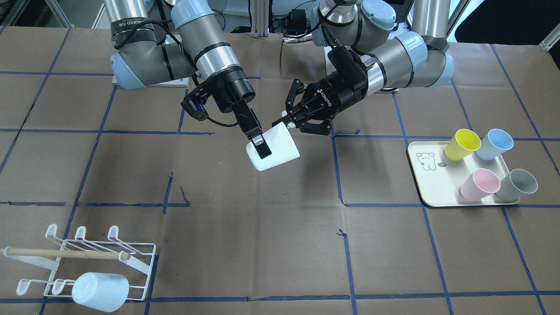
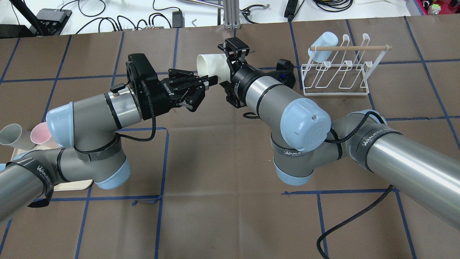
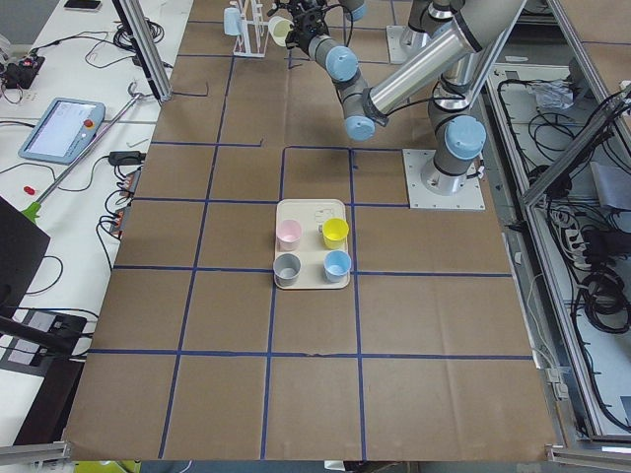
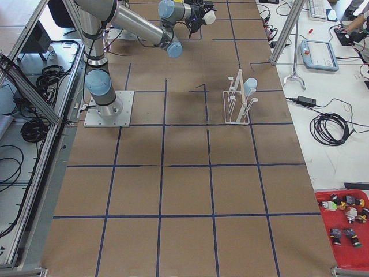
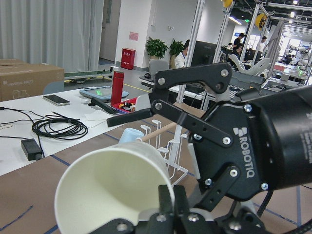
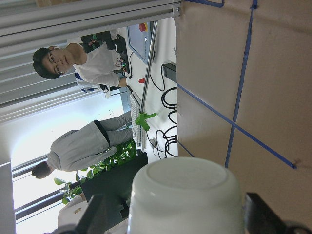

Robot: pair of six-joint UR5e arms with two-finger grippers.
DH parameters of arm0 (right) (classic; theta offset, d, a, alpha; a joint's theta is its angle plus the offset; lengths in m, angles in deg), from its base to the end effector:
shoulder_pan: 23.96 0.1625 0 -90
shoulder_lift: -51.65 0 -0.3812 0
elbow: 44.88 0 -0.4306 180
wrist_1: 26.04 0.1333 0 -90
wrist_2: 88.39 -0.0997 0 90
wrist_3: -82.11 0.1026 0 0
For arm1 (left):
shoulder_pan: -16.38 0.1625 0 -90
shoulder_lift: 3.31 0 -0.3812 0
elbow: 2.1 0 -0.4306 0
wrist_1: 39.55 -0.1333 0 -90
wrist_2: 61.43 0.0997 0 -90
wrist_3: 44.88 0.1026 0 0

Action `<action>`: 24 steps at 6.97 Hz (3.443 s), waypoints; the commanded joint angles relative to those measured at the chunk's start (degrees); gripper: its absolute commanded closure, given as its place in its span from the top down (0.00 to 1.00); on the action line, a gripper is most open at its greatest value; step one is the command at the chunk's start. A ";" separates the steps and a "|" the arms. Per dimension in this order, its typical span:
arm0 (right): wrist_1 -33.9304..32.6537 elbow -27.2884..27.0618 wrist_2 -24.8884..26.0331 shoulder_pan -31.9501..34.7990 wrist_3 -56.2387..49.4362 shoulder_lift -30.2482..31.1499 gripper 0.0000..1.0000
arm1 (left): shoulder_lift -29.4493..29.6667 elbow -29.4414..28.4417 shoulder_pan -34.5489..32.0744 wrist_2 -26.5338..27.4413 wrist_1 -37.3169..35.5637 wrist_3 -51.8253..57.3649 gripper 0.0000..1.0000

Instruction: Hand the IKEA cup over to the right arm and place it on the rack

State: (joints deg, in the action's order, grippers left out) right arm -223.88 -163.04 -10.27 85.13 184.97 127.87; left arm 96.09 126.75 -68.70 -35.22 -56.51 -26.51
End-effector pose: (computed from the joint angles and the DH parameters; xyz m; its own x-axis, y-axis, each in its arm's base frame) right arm 0.3237 -0.4631 0.2949 0.0619 0.4870 -0.8712 0.8714 0.3993 0.2851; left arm -0.1868 -0.4572 0.2790 -0.4941 0.8521 0.1729 0.1171 0.2623 -0.9579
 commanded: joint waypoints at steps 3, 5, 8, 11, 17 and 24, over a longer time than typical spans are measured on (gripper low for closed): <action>0.79 0.03 -0.51 0.07 -0.46 -0.10 0.62 | 0.00 0.00 0.00 0.15 0.00 0.00 0.08; 0.79 0.12 -0.51 0.07 -0.55 -0.10 0.45 | -0.08 -0.35 0.00 0.15 0.00 -0.87 0.34; 0.70 0.30 -0.51 0.07 -0.38 -0.01 0.33 | -0.26 -0.79 0.35 0.24 0.00 -3.08 0.99; 0.70 0.91 -0.33 -0.02 -0.81 -0.54 0.27 | -1.13 -0.70 2.71 0.50 0.26 -3.78 0.99; -0.53 5.73 -0.08 -16.69 -28.97 -2.57 0.10 | -2.01 -7.71 7.56 29.57 21.43 -10.99 0.99; 0.35 9.42 3.01 -32.70 -85.40 -6.67 0.09 | -6.75 -39.78 -2.28 63.52 108.66 -18.53 0.99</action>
State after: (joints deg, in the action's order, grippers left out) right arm -223.57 -155.29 -7.30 54.25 107.77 123.37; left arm 90.32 92.75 -70.69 27.96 40.17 -43.84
